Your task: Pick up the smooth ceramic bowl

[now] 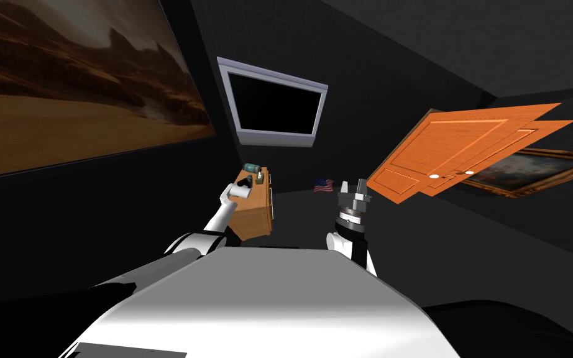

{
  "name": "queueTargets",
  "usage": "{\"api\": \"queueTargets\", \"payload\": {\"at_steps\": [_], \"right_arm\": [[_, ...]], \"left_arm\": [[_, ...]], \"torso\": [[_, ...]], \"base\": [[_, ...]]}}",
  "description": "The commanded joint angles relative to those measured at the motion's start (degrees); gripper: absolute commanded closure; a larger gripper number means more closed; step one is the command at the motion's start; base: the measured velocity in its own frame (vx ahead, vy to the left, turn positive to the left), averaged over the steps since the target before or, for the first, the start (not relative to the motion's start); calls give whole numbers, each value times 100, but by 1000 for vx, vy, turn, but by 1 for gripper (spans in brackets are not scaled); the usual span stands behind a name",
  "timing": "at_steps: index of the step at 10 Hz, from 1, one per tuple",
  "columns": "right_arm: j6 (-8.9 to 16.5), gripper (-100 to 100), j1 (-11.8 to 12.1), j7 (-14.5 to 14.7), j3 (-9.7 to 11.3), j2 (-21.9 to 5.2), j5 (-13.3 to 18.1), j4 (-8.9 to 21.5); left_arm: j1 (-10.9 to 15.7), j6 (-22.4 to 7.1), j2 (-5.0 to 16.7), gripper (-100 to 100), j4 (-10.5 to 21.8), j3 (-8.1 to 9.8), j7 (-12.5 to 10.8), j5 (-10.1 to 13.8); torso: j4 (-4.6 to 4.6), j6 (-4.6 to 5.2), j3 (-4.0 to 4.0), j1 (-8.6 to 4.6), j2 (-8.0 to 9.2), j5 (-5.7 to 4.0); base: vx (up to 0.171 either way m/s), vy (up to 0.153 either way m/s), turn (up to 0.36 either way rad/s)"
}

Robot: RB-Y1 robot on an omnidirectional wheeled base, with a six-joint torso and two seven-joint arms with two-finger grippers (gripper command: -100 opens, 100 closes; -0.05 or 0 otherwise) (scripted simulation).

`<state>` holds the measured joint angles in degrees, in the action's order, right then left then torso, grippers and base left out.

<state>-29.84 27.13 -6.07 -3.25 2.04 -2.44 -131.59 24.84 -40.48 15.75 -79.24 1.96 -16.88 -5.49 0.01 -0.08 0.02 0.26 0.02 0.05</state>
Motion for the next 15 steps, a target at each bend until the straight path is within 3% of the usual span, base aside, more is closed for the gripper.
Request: {"api": "queueTargets", "payload": {"at_steps": [1,8,9,15], "right_arm": [[0,0,0,0,0,0,0,0],[0,0,0,0,0,0,0,0],[0,0,0,0,0,0,0,0],[0,0,1,0,-1,-1,0,0]], "left_arm": [[83,-182,-16,-100,108,15,-45,6],[675,-1234,-11,-100,1002,190,-300,354],[675,-1267,-11,-100,1002,190,-300,354],[893,-2074,-30,-100,1722,364,-457,753]], "torso": [[0,0,0,0,0,0],[-1,-1,-3,11,-4,3],[-2,-2,-3,17,-4,4],[-4,-3,-10,25,-17,7]], "base": [[-2,41,-17],[5,71,-3],[15,73,4],[35,101,31]]}}
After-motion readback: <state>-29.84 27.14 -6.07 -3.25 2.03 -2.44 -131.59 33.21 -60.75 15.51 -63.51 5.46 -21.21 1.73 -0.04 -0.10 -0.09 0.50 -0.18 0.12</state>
